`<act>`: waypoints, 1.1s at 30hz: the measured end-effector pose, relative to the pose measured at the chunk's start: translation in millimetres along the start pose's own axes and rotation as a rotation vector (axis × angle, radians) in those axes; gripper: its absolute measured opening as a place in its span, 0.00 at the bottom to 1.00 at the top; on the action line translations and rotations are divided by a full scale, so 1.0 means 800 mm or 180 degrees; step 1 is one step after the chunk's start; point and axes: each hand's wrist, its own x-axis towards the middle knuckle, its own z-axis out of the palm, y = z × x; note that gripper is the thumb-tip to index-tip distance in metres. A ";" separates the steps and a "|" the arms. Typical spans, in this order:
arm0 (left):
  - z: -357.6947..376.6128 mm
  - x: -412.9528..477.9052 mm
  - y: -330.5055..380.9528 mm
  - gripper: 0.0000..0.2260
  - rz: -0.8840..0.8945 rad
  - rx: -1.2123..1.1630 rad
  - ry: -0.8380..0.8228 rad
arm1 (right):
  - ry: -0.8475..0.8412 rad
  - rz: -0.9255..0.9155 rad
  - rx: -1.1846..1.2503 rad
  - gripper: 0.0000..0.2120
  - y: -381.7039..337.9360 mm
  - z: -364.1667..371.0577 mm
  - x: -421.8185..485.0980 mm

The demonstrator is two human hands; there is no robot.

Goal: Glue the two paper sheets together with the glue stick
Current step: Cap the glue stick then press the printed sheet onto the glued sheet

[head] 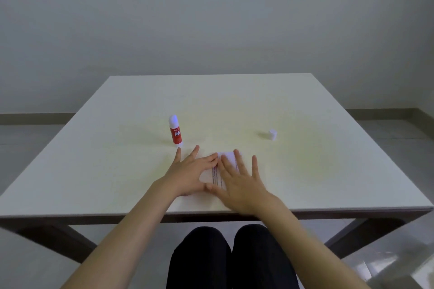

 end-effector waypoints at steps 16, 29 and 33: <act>0.012 0.003 -0.010 0.37 0.0039 -0.0556 0.0042 | 0.0102 -0.0150 0.0115 0.44 -0.007 0.024 -0.028; 0.014 0.002 -0.010 0.37 0.0002 -0.0673 0.0000 | 0.0188 -0.0258 -0.0113 0.46 -0.003 0.027 -0.041; 0.013 0.002 -0.009 0.38 -0.0023 -0.0681 -0.0018 | -0.0062 0.0097 -0.0147 0.38 0.022 0.000 -0.013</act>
